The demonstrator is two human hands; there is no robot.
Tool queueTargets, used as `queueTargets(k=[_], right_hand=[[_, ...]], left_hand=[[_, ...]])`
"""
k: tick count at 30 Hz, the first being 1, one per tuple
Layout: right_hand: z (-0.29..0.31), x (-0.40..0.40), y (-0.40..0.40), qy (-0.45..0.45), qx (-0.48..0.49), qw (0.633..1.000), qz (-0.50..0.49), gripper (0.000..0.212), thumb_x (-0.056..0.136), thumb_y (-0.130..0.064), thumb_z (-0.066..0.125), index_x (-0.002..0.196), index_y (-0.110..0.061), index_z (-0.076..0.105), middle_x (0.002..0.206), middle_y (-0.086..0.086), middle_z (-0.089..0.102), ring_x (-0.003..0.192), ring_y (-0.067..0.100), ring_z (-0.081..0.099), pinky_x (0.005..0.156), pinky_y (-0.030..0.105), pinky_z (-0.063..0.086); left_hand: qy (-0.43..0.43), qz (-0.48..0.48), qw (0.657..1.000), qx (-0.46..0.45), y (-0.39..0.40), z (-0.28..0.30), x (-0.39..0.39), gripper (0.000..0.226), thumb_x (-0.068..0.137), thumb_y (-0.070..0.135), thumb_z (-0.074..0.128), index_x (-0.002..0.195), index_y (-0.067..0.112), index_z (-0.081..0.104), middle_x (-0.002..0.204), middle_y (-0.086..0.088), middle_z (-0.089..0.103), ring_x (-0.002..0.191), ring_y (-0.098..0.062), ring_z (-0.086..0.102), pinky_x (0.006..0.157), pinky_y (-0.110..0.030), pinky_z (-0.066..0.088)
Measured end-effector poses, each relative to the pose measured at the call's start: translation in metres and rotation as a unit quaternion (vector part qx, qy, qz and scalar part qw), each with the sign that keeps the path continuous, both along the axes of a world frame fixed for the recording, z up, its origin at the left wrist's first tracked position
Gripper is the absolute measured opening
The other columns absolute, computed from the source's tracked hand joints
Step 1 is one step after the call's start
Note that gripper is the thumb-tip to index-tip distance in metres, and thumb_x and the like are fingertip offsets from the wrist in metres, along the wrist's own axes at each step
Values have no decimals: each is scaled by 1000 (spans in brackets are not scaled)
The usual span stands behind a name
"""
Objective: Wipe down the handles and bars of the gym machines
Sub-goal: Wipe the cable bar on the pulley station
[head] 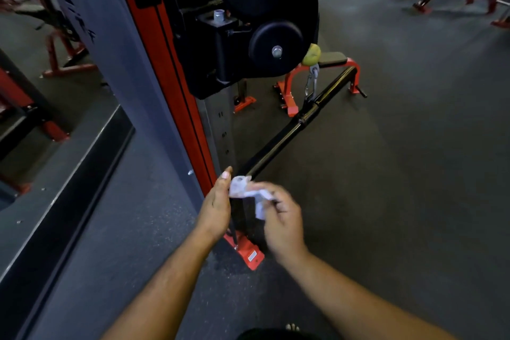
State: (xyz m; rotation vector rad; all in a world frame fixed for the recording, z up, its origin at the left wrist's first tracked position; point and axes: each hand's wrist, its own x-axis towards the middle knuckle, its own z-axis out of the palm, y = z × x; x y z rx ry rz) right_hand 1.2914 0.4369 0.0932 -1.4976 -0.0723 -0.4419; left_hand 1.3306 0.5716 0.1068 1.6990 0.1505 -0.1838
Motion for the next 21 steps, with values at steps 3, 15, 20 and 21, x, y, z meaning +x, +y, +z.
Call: queueTargets(k=[3, 15, 20, 21], right_hand=[[-4, 45, -31, 92, 200, 958, -183, 26, 100, 2, 48, 105, -15, 66, 105, 1, 74, 99, 14, 69, 92, 29, 51], [25, 14, 17, 297, 307, 903, 57, 33, 102, 3, 46, 85, -11, 70, 70, 2, 71, 65, 11, 66, 59, 20, 51], [10, 42, -33, 207, 229, 950, -35, 18, 100, -5, 58, 93, -4, 74, 77, 10, 69, 58, 13, 56, 51, 24, 42], [9, 61, -50, 179, 193, 960, -94, 19, 100, -9, 58, 100, -7, 76, 87, 10, 72, 65, 15, 59, 56, 29, 46]], left_hand=[[-65, -5, 989, 136, -3, 0, 2, 75, 91, 76, 42, 149, 30, 51, 145, 3, 58, 135, -16, 52, 114, -40, 41], [-167, -60, 884, 432, -7, 6, -2, 62, 103, 65, 28, 153, 30, 38, 132, -5, 67, 115, -27, 65, 83, -43, 55], [-161, -68, 862, 476, -2, 14, 3, 54, 103, 64, 29, 141, 31, 49, 120, 0, 69, 105, -25, 67, 75, -41, 56], [-157, -73, 859, 481, -2, 15, 4, 54, 103, 64, 29, 139, 31, 50, 115, 0, 69, 100, -23, 67, 73, -41, 57]])
